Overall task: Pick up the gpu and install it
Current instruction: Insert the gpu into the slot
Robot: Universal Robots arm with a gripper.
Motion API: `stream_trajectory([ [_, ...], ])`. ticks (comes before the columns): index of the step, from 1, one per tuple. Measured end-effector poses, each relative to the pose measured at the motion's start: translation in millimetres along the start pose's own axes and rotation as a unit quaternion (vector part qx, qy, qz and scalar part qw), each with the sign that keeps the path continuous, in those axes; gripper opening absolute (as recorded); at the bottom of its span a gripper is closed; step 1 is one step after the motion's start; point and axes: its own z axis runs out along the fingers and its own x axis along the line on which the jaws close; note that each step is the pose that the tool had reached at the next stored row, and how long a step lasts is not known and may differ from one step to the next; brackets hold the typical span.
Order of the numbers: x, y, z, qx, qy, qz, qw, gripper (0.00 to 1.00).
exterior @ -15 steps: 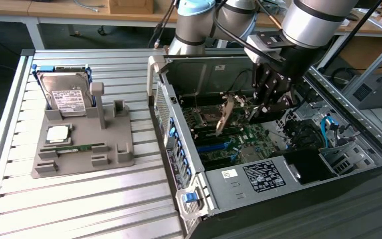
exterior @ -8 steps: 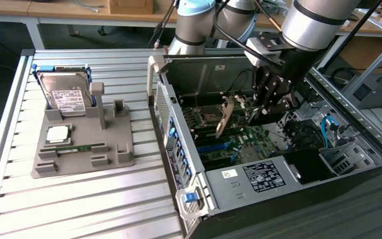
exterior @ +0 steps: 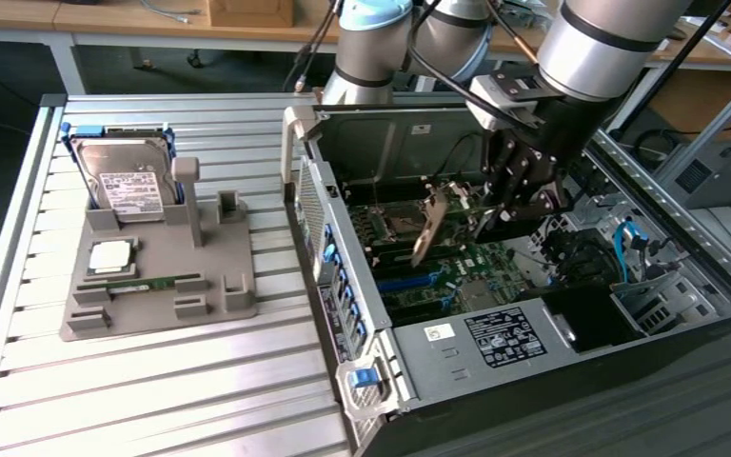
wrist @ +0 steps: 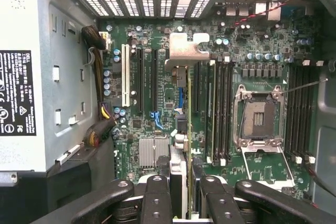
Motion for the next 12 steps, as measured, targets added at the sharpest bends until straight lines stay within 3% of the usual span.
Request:
stream_trajectory([
  [8, 0.1, 0.7, 3.3, 0.0001, -0.0002, 0.003, 1.0000, 0.27],
  [12, 0.2, 5.1, 7.5, 0.0001, -0.0003, 0.004, 1.0000, 0.27],
])
